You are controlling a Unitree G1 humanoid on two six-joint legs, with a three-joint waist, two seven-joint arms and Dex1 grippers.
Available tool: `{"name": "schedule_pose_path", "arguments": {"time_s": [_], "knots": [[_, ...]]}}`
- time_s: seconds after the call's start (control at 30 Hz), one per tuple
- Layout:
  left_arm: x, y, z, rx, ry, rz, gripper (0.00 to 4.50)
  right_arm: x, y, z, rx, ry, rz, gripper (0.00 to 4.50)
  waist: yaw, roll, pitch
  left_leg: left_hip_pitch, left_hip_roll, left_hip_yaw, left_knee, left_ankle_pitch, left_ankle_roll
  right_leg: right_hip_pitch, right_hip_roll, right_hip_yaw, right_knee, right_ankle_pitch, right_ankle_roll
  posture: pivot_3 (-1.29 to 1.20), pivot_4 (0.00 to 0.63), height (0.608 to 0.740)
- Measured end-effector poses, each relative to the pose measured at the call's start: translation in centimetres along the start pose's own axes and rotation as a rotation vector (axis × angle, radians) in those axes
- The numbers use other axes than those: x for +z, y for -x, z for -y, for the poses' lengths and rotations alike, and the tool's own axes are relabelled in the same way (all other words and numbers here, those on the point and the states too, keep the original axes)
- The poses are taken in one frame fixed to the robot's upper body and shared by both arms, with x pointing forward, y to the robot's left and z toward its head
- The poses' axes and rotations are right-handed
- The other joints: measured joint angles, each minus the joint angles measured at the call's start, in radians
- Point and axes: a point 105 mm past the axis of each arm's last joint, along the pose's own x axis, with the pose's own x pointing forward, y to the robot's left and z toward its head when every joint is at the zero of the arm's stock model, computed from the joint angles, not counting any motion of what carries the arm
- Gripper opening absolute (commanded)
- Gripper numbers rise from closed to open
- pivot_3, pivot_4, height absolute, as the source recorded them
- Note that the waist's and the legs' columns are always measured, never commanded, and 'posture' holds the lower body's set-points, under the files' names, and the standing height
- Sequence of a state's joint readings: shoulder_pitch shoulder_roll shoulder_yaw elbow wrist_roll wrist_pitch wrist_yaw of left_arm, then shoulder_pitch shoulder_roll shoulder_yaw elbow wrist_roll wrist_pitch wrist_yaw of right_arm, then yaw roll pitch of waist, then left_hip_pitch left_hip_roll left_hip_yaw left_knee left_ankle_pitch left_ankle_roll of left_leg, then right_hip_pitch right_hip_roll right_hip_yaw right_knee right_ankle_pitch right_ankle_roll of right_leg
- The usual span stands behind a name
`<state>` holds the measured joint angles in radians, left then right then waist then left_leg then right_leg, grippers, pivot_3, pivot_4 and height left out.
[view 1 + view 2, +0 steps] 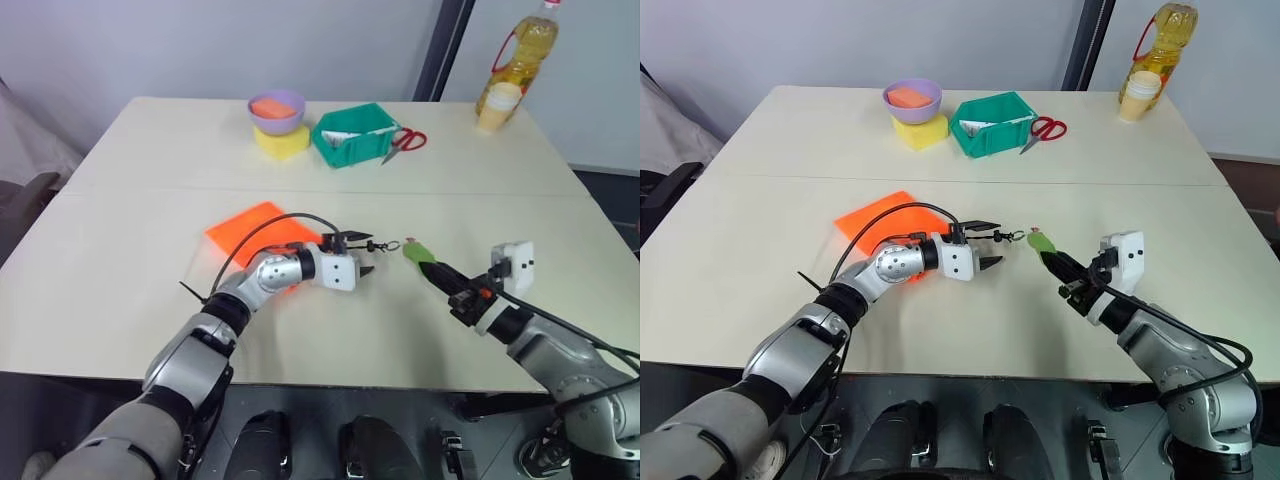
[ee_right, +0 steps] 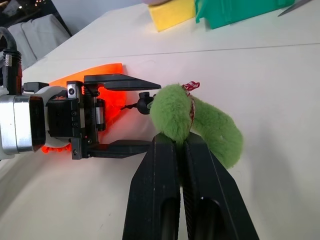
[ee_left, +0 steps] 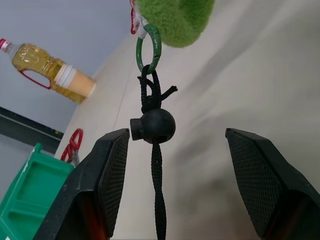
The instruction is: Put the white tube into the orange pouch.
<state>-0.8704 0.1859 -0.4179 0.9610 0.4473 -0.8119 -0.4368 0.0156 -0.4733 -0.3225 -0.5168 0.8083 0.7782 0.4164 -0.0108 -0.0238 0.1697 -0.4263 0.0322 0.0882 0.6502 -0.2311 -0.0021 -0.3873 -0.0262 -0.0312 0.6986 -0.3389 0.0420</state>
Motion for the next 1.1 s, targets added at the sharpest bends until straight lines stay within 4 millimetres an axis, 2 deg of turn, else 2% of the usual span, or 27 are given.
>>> {"name": "schedule_pose_path", "arguments": {"time_s": [0.73,0.83,0.97,1.1], "knots": [[0.49,-0.53,-0.06,0.026,0.008,0.018,3.20,-0.21,0.31,-0.27,0.003,0.013,-0.013,0.00,0.000,0.000,0.000,0.000,0.000,0.000,0.000,0.000,0.000,0.000,0.000,0.000,0.000,0.000,0.000,0.00,0.150,0.737],[0.58,-0.62,-0.01,0.025,0.009,0.021,2.39,-0.24,0.34,-0.29,0.003,0.013,-0.014,0.00,0.000,0.000,0.000,0.000,0.000,0.000,0.000,0.000,0.000,0.000,0.000,0.000,0.000,0.000,0.000,0.00,0.150,0.737],[0.71,-0.77,0.08,0.023,0.013,0.026,0.31,-0.20,0.36,-0.38,0.006,0.015,-0.013,0.00,0.000,0.000,0.000,0.000,0.000,0.000,0.000,0.000,0.000,0.000,0.000,0.000,0.000,0.000,0.000,0.00,0.150,0.737],[0.67,-0.74,0.08,0.023,0.013,0.025,0.23,-0.22,0.37,-0.38,0.006,0.015,-0.013,0.00,0.000,0.000,0.000,0.000,0.000,0.000,0.000,0.000,0.000,0.000,0.000,0.000,0.000,0.000,0.000,0.00,0.150,0.737]]}}
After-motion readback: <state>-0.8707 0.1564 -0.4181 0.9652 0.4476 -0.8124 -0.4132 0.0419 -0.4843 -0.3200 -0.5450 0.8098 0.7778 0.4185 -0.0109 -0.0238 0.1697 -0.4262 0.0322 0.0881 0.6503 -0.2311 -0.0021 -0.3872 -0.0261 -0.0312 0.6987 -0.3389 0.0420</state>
